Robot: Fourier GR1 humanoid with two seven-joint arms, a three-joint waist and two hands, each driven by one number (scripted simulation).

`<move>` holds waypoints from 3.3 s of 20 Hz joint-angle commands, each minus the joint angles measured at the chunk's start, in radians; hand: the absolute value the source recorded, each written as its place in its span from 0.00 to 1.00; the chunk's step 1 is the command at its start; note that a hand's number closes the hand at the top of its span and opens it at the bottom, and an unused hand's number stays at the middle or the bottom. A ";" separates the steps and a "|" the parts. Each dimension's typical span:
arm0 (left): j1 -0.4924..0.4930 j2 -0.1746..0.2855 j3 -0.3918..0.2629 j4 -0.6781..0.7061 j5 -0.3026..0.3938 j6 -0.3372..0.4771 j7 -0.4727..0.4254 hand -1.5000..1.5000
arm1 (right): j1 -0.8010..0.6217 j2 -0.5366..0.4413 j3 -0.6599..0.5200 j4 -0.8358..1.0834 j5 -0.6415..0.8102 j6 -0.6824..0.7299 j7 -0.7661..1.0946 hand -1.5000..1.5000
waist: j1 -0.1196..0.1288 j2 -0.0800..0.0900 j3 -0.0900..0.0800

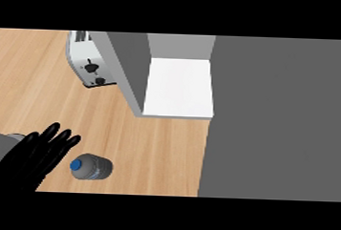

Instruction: Pick up the bottled water, place it into the cabinet and close the cabinet

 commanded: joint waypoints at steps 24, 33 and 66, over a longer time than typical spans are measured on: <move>0.335 0.277 0.507 -0.190 0.775 -0.196 0.269 0.00 | 0.004 -0.001 0.207 -0.464 0.064 -0.125 0.468 0.00 | -0.010 0.009 0.000; 0.290 0.125 0.451 -0.187 0.620 -0.227 0.329 0.00 | -0.004 -0.004 0.248 -0.446 0.096 -0.160 0.455 0.00 | -0.013 0.009 0.000; -0.133 -0.214 0.323 0.520 -0.301 -0.421 0.001 0.00 | -0.101 -0.043 0.349 -0.429 0.166 -0.256 0.534 0.00 | -0.014 0.009 0.000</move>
